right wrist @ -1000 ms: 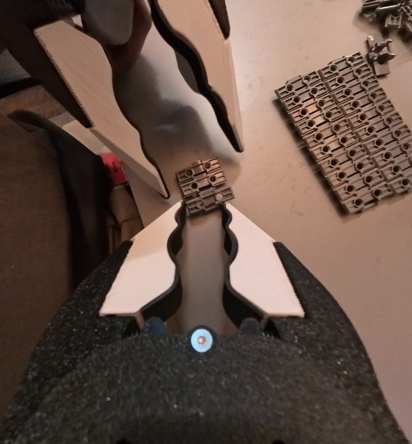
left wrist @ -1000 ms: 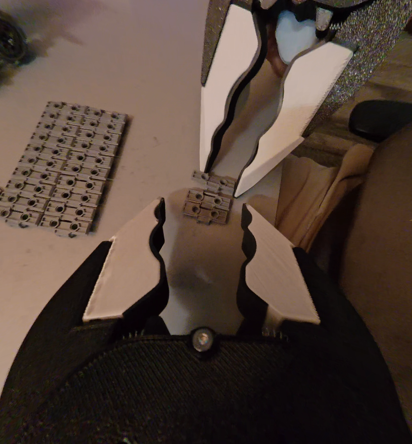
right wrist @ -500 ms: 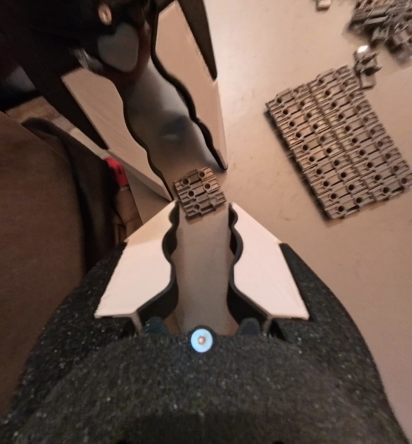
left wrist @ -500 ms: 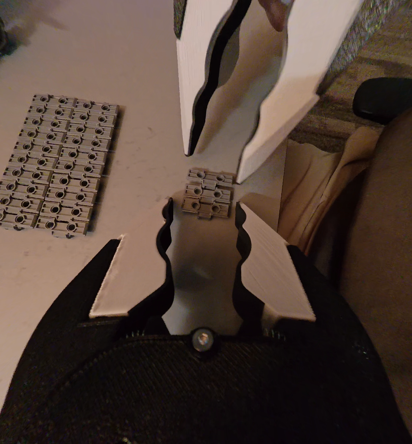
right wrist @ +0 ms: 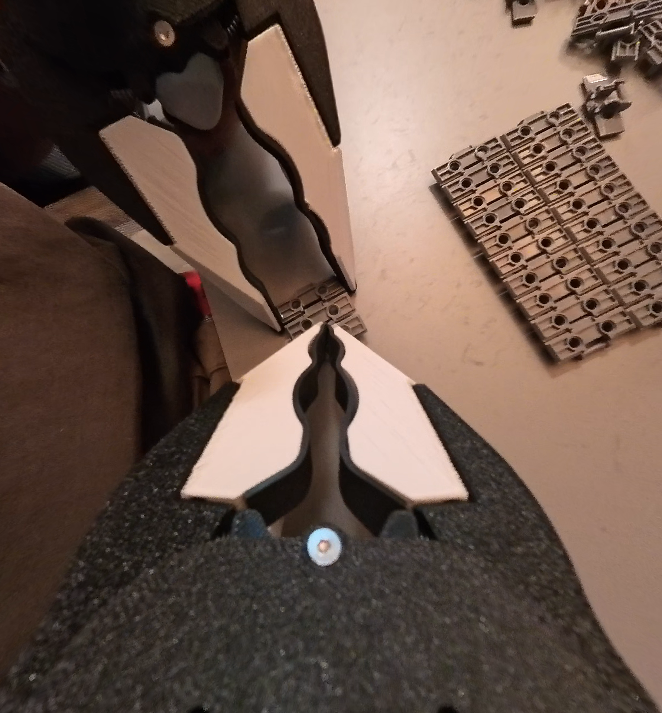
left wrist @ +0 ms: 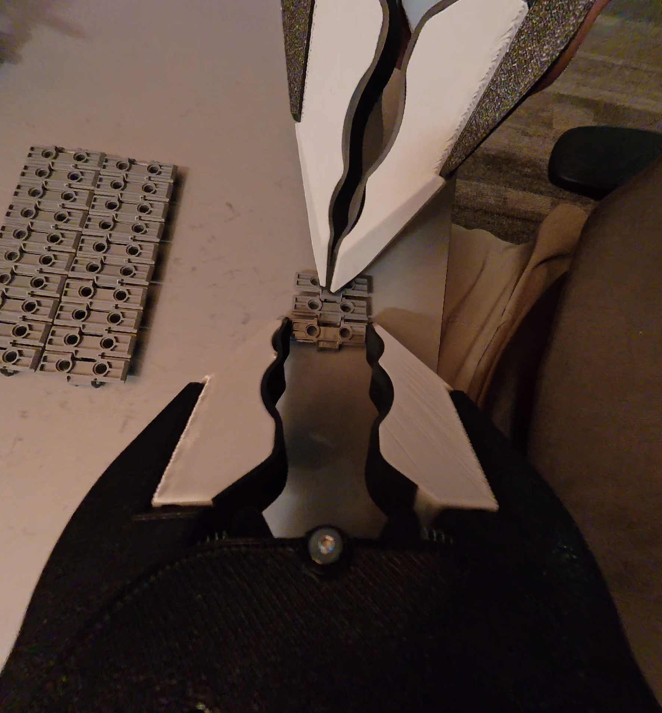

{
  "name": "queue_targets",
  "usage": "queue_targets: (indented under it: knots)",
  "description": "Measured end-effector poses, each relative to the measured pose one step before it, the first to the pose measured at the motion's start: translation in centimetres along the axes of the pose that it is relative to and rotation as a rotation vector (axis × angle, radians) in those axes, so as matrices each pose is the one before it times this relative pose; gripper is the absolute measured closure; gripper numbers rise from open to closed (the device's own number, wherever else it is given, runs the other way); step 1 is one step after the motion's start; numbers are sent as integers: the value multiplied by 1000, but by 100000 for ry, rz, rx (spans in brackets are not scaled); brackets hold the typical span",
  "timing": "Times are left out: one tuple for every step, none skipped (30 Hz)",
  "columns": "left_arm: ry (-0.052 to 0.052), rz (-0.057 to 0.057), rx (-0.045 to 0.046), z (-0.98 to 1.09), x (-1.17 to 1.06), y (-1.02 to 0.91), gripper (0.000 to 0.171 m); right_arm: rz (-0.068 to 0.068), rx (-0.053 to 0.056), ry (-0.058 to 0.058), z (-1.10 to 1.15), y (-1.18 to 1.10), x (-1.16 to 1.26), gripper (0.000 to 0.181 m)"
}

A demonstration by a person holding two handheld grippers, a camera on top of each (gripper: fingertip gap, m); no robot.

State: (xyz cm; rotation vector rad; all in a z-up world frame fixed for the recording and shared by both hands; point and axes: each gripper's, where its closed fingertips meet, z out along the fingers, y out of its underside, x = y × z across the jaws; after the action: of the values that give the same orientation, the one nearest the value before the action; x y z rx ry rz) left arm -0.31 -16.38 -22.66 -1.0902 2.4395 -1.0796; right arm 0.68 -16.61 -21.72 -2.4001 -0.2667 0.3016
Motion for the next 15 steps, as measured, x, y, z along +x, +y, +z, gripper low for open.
queue_targets:
  knots:
    - [-48,205,-24,4,14,1,134,-627,-616,1039,15,14,6,181]
    - [-18,111,-13,5,11,-2,134,-924,-881,1415,10,12,15,181]
    - [193,4,-11,-1,27,2,134,-1392,-1281,1806,15,21,4,181]
    - [237,0,-14,4,26,-3,134,-1957,-1647,2301,16,19,15,181]
    - [236,-46,3,1,14,10,135,-2016,-1747,2450,15,-1,8,181]
    - [240,-71,7,0,10,-3,135,-1934,-1905,2173,21,0,15,181]
    - [28,119,13,1,-4,-2,135,-1169,-1609,1339,32,-3,13,181]
    - [-27,226,-4,-5,1,7,135,-384,-1375,99,9,13,6,181]
    - [-247,314,-18,13,6,8,135,959,-1156,-1147,3,31,-7,181]
    - [-427,523,-3,-5,3,-2,135,2317,-1146,-2088,11,20,-14,181]
    - [-268,316,7,2,11,3,135,1831,-934,-2210,2,18,-8,181]
    - [-59,58,-3,5,-5,-4,135,1432,-818,-1844,9,9,-13,181]
    - [18,-34,-1,0,5,0,135,912,-878,-1237,3,5,-4,181]
    - [18,-70,13,1,-7,-2,135,584,-873,-682,9,-12,-3,181]
    - [-15,16,9,1,-3,-1,135,296,-977,-341,11,-1,-6,181]
